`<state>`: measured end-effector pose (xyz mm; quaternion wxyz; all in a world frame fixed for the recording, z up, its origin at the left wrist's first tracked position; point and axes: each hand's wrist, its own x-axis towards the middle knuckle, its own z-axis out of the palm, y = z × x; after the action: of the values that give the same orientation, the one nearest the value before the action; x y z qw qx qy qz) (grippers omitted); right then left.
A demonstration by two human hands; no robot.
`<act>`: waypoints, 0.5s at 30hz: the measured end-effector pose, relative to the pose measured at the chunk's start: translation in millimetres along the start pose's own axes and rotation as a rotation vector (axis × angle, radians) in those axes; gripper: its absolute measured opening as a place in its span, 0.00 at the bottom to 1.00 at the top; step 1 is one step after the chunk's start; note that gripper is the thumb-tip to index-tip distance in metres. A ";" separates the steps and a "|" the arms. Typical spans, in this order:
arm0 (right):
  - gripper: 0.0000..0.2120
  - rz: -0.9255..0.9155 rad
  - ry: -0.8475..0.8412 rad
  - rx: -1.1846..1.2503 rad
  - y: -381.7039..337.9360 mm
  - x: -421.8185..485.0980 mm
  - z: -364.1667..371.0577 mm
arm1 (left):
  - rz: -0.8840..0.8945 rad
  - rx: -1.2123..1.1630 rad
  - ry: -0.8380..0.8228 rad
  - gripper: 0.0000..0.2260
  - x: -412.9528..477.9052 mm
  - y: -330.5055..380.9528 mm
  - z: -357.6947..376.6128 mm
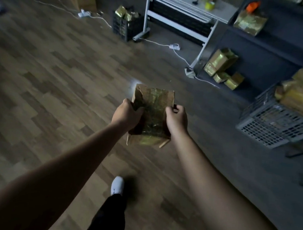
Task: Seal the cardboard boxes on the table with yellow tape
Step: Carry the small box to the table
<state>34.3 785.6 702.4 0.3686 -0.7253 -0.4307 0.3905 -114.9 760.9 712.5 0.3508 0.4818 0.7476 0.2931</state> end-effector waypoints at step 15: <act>0.14 0.018 0.067 0.033 -154.9 290.5 91.5 | 0.073 0.036 -0.044 0.17 326.8 125.1 -17.0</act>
<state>-4.7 1124.2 726.3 0.3911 -0.7358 -0.4051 0.3763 -158.9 1107.2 740.4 0.3474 0.5213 0.7267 0.2818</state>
